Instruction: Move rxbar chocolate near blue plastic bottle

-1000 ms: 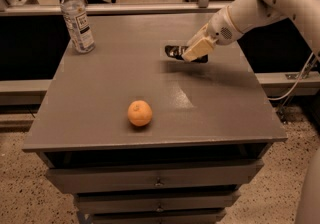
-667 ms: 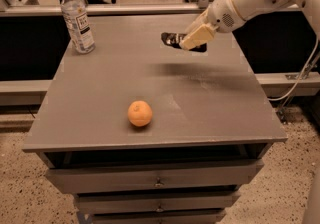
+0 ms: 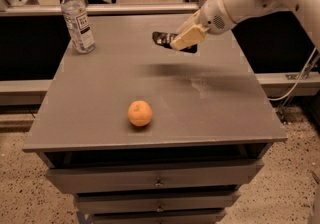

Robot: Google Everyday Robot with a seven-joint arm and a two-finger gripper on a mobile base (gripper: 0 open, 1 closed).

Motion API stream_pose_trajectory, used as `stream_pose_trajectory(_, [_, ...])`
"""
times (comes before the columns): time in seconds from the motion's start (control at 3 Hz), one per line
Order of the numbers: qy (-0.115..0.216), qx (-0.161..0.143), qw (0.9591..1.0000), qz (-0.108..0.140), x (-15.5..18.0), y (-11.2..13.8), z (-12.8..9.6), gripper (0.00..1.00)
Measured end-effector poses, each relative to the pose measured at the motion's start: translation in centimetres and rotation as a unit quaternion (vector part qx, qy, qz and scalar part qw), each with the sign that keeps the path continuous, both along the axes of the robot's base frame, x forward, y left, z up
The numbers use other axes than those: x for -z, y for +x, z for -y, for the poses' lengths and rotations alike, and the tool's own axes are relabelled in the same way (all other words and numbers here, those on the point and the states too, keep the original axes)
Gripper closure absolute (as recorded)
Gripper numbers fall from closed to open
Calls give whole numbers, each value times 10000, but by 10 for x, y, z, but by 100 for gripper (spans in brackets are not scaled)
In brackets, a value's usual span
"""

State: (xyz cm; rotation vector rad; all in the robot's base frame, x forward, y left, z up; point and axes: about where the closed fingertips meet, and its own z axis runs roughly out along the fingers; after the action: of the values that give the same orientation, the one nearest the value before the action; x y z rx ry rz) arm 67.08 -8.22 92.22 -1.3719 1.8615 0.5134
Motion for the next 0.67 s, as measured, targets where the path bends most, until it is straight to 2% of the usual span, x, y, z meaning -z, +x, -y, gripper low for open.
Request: stream_pose_trajectory(0.67, [652,-147,9978,9,14,15,-113,100])
